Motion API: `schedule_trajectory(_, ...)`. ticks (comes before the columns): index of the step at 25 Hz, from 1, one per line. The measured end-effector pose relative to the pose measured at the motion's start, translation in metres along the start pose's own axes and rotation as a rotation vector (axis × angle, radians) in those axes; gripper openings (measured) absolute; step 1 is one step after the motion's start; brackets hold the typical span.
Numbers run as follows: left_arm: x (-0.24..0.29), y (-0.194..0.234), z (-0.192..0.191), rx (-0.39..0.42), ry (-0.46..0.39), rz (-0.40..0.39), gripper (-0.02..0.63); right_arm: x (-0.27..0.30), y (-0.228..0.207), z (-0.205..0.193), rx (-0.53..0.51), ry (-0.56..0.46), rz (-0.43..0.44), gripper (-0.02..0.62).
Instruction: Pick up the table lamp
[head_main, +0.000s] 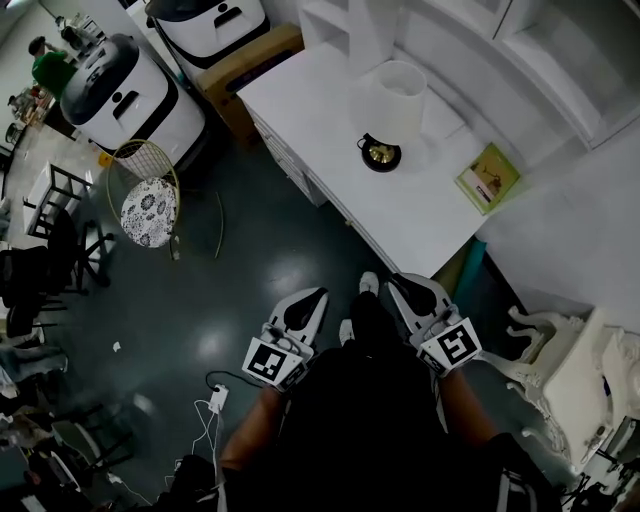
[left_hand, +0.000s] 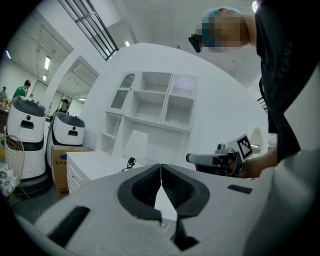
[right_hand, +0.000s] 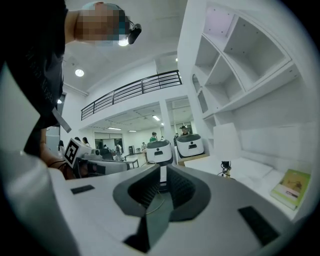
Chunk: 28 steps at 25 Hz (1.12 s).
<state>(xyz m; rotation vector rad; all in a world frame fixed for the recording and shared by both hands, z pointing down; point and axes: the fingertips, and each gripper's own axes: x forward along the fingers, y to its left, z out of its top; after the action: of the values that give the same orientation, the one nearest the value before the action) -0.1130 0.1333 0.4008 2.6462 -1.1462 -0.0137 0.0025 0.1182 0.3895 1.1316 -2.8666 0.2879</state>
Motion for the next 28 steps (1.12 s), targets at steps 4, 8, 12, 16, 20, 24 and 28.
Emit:
schedule_trajectory(4, 0.022, 0.016, 0.012, 0.008, 0.007, 0.013, 0.018, 0.023, -0.033, -0.004, 0.042, 0.006, -0.013, 0.035)
schedule_trajectory(8, 0.052, 0.031, 0.028, 0.035, -0.001, -0.006, 0.018, 0.042, -0.065, 0.001, 0.054, -0.003, -0.025, 0.035)
schedule_trajectory(12, 0.088, 0.044, 0.033, 0.052, 0.013, -0.031, 0.018, 0.058, -0.105, -0.005, 0.058, 0.006, -0.045, 0.034)
schedule_trajectory(16, 0.122, 0.059, 0.024, 0.041, 0.068, -0.025, 0.019, 0.074, -0.146, -0.016, 0.065, 0.003, -0.059, 0.035)
schedule_trajectory(20, 0.139, 0.073, 0.032, 0.064, 0.06, -0.021, 0.018, 0.096, -0.168, -0.024, 0.083, -0.01, -0.03, 0.035)
schedule_trajectory(24, 0.153, 0.094, 0.03, 0.076, 0.059, 0.023, 0.018, 0.119, -0.192, -0.047, 0.073, 0.035, -0.032, 0.035)
schedule_trajectory(28, 0.172, 0.107, 0.019, 0.088, 0.051, 0.031, 0.018, 0.135, -0.224, -0.072, 0.074, 0.069, -0.064, 0.035)
